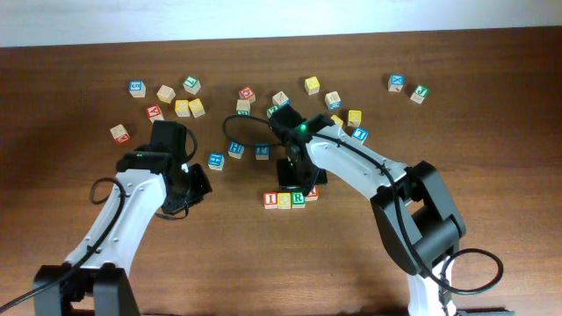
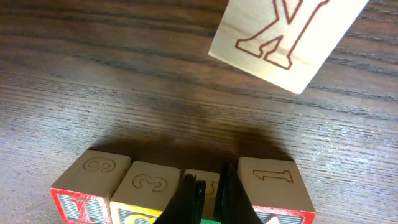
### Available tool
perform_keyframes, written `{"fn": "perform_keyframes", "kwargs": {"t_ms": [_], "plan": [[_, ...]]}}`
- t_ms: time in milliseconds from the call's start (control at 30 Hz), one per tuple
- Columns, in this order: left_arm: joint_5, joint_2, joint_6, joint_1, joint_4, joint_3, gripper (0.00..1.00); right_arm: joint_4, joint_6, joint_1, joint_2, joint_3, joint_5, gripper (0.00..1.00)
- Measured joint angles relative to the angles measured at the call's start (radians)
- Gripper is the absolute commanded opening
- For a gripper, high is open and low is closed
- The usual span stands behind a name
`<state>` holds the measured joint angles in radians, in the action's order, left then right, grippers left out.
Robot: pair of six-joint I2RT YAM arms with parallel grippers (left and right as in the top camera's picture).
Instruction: Spell out ICRA
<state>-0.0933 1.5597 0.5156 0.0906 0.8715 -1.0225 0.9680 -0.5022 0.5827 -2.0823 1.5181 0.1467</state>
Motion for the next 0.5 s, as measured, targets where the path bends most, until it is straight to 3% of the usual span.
{"fn": "perform_keyframes", "kwargs": {"t_ms": [300,500], "plan": [[0.0,0.0,0.0,0.0,0.0,0.0,0.0,0.036,0.017,-0.124,0.0,0.016,-0.008,0.05],[0.0,0.0,0.0,0.0,0.0,0.0,0.0,0.016,0.035,-0.118,0.0,0.016,-0.007,0.05]]}}
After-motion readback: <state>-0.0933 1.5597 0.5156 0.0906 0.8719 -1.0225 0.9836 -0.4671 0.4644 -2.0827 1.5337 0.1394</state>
